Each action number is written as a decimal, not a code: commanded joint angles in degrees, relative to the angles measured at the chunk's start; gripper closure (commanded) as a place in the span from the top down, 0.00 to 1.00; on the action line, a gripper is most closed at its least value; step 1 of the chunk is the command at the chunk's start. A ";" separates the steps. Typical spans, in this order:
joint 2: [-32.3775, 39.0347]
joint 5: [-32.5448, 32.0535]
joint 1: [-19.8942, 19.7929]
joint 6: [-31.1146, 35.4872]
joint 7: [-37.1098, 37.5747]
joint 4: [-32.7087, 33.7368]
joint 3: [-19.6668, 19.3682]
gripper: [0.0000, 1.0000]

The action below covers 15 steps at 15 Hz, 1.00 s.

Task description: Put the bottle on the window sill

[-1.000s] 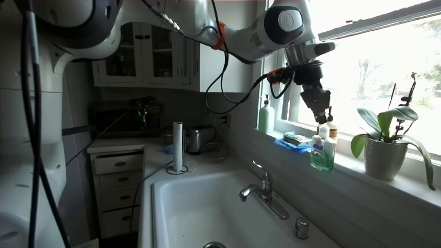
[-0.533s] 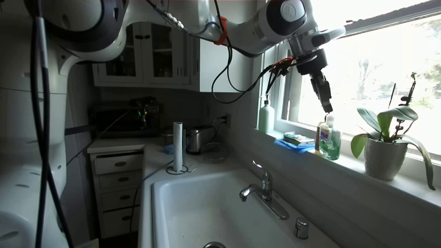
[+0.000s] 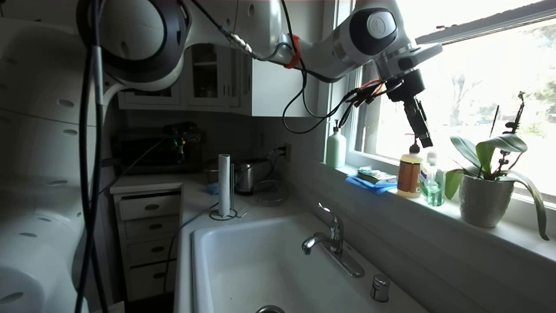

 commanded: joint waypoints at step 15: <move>14.00 -2.06 0.89 -8.16 7.46 20.56 -0.78 0.77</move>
